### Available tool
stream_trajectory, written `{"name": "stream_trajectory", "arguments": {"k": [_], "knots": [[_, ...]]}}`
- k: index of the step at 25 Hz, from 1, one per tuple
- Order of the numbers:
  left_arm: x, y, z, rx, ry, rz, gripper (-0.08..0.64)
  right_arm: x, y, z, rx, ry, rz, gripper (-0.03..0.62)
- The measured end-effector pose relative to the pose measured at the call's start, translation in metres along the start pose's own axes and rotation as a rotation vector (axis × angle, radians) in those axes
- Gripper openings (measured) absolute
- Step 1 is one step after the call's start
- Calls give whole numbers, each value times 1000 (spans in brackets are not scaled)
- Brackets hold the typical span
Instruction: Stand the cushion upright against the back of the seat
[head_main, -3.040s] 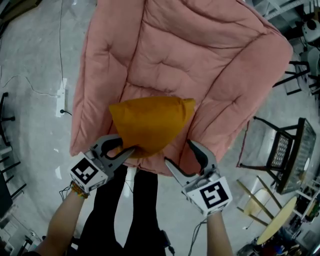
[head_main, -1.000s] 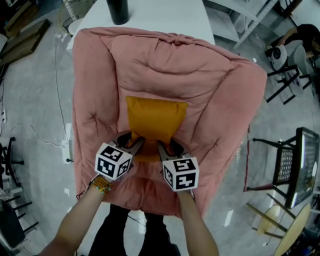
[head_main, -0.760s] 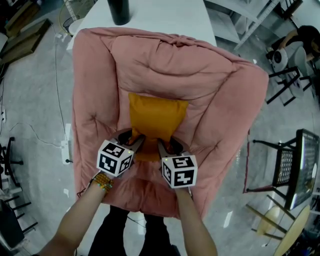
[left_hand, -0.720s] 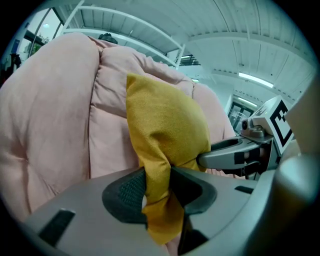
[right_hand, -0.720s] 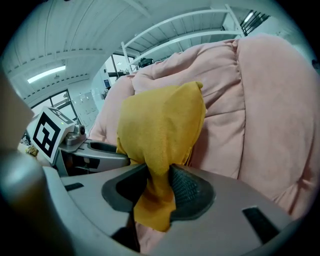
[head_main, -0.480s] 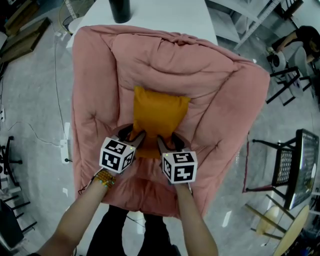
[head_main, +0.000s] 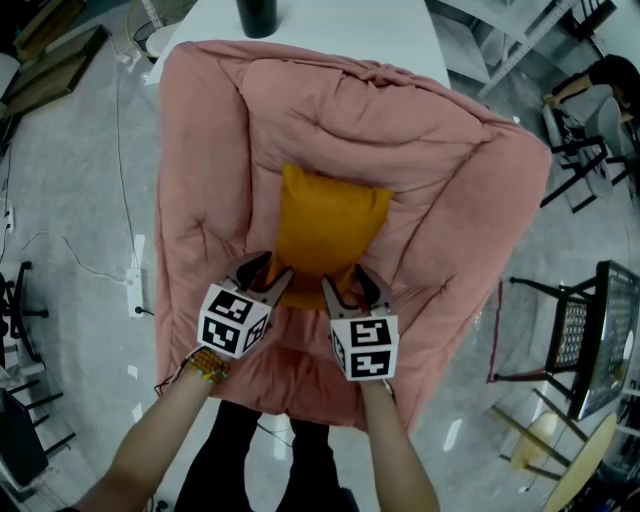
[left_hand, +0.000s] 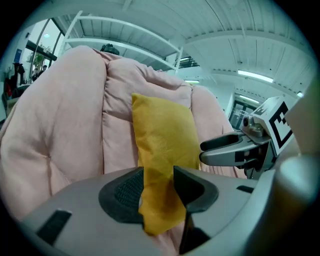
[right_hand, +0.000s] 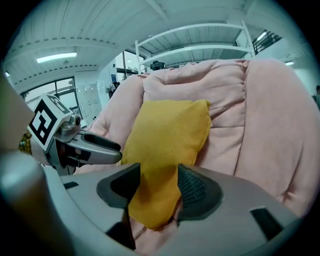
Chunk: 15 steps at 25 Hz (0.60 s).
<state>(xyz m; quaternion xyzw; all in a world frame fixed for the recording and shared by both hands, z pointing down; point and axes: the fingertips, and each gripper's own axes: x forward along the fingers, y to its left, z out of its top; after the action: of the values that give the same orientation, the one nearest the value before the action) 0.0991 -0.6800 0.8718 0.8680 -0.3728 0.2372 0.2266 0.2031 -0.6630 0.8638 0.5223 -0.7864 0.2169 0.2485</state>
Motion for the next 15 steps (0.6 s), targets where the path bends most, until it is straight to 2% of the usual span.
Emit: {"name": "stream_trajectory", "arguments": {"k": [8,11,15], "knots": [[-38,-22,-21,-11,-24,-23,181,-32,32,-21,22,-5,35,225],[-57,-38,-32,11,-26,-56,178,-48,55,-28,-15,-19,41,83],[-88,-67,-42,30,-36,-106,106,-80,87,-34,-62,-45,73,48]]}}
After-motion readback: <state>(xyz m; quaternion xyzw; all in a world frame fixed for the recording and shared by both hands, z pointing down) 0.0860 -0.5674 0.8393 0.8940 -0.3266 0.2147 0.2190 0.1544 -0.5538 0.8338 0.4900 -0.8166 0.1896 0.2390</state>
